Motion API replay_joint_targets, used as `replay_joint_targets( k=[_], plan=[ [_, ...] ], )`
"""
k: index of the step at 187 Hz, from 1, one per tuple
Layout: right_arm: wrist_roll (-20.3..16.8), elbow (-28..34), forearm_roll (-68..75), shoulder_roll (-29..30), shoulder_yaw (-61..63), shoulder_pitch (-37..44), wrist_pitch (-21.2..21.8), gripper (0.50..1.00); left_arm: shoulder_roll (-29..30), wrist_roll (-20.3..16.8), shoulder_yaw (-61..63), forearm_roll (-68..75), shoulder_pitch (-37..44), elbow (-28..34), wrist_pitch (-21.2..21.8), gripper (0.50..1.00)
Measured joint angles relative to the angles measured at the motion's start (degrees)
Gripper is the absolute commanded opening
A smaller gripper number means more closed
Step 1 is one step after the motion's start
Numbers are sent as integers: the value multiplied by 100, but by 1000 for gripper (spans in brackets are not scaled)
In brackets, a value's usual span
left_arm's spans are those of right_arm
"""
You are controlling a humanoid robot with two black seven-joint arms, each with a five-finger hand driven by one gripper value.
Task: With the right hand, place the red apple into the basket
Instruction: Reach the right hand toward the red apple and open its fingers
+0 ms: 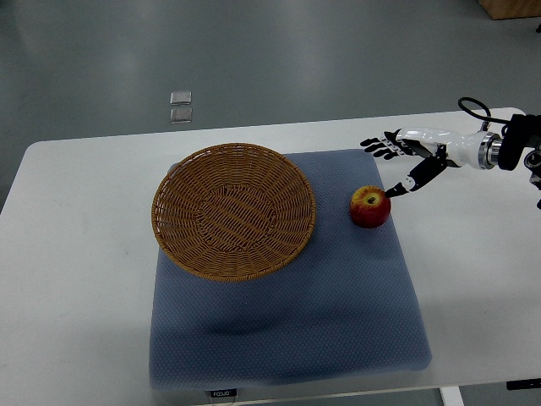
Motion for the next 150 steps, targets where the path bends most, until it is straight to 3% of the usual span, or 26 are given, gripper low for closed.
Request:
replay_joint_targets(
  k=[71,115,150],
  plan=[
    [0,337,-511,-7,-300,-14,-16,926,0,3,-2,0,0,8,-6,1000],
    [0,341,-732,70,-590,-28,-390,924,0,3,-3,0,0,2,-1,1000],
    [0,339,-740,138,-676,-33,-440,919,0,3,-3,0,0,1,-2,1000]
  ],
)
